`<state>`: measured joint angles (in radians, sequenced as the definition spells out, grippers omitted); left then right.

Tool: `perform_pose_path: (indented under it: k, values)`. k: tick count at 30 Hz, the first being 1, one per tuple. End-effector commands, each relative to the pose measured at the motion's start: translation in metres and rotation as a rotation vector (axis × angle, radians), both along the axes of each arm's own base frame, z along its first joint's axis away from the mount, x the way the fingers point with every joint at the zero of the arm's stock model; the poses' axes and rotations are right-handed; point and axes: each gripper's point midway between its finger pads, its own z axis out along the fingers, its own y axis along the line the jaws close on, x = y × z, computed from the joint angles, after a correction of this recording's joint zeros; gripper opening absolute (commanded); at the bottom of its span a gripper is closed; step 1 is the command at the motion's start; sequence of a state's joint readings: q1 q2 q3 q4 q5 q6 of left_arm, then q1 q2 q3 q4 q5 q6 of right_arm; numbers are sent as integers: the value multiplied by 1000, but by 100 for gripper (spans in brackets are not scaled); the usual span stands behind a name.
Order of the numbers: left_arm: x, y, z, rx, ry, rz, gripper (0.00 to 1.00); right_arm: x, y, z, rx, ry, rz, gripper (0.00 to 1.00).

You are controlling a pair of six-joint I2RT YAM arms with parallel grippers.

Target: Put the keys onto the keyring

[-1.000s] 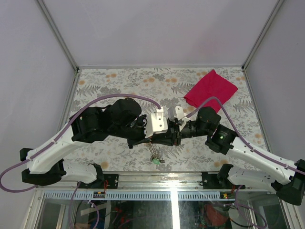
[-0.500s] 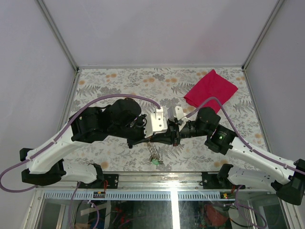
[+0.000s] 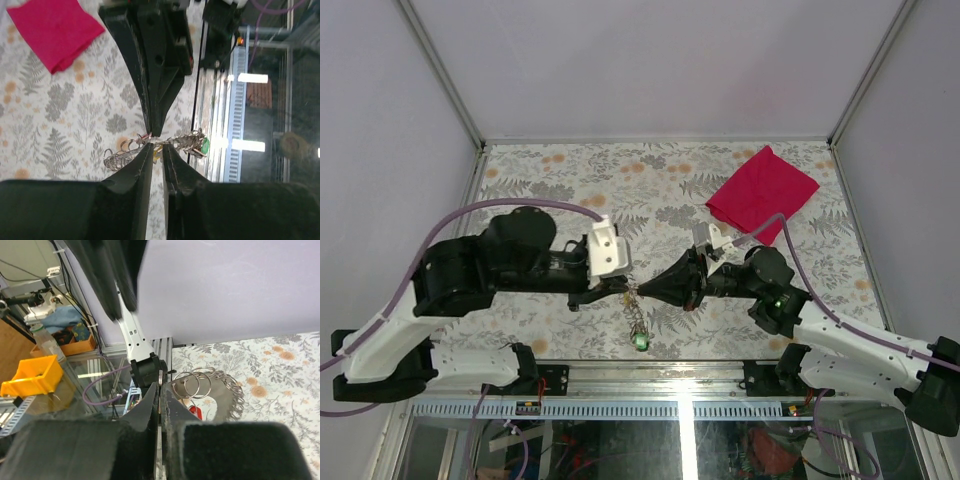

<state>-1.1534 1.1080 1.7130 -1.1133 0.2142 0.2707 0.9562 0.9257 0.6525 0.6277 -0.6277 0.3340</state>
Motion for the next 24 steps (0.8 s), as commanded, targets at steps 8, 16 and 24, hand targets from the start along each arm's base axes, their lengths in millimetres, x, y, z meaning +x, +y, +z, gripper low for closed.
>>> perform_pose_path:
  k: [8, 16, 24]
  values:
    - [-6, -3, 47, -308, -36, 25, 21, -6, -30, 77, 390, -41, -43, 0]
    - [-7, -7, 54, -392, -27, 25, 20, -17, -52, 104, 574, -73, -28, 0]
    - [0, -7, 63, -513, -46, 76, 22, -14, -61, 112, 613, -57, -63, 0]
